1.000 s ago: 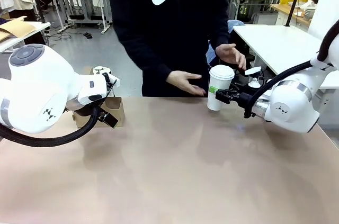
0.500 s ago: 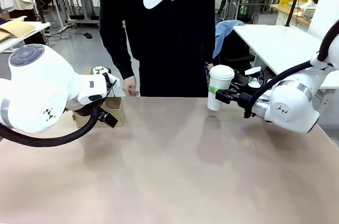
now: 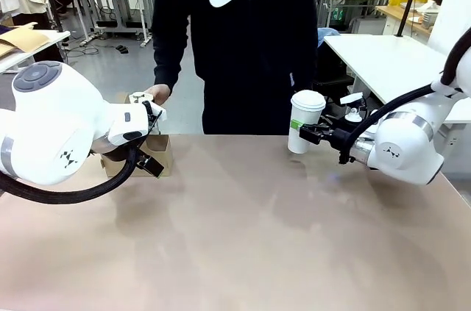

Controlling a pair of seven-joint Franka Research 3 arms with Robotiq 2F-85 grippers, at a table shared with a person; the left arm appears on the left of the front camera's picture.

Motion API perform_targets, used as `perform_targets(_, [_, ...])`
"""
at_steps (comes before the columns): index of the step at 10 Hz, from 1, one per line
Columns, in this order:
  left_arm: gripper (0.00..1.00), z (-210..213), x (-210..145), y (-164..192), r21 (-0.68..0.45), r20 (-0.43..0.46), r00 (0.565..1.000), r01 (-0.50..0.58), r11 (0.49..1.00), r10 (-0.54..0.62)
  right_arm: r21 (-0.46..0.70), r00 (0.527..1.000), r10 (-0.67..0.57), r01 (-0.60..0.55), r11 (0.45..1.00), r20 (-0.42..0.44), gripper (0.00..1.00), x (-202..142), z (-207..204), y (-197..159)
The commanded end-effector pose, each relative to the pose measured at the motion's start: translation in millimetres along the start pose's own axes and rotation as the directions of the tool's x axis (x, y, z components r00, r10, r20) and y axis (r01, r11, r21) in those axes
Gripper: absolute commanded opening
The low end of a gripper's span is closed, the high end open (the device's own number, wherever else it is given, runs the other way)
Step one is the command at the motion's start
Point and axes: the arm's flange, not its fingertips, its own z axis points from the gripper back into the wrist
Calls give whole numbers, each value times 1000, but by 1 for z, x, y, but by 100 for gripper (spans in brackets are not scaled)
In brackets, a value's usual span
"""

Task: Pour a drink into a cup and package it in a carrier.
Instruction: When a person places the Paper Cup Lid on the 600 ml Paper Cup , lift the 600 ml Paper Cup.

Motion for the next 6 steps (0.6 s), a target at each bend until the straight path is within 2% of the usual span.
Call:
perform_targets(1, [100, 0, 0, 1, -2, 1, 1000, -2, 1000, 2, 4, 1000, -3, 3, 1000, -7, 80, 2, -5, 0])
perform_targets(2, [100, 0, 0, 1, -2, 1, 1000, -2, 1000, 2, 13, 1000, -5, 5, 1000, -20, 80, -6, 5, -3])
perform_targets(6, [100, 0, 0, 1, -2, 1, 1000, -2, 1000, 2, 14, 1000, -7, 7, 1000, -10, 80, -3, 1, -2])
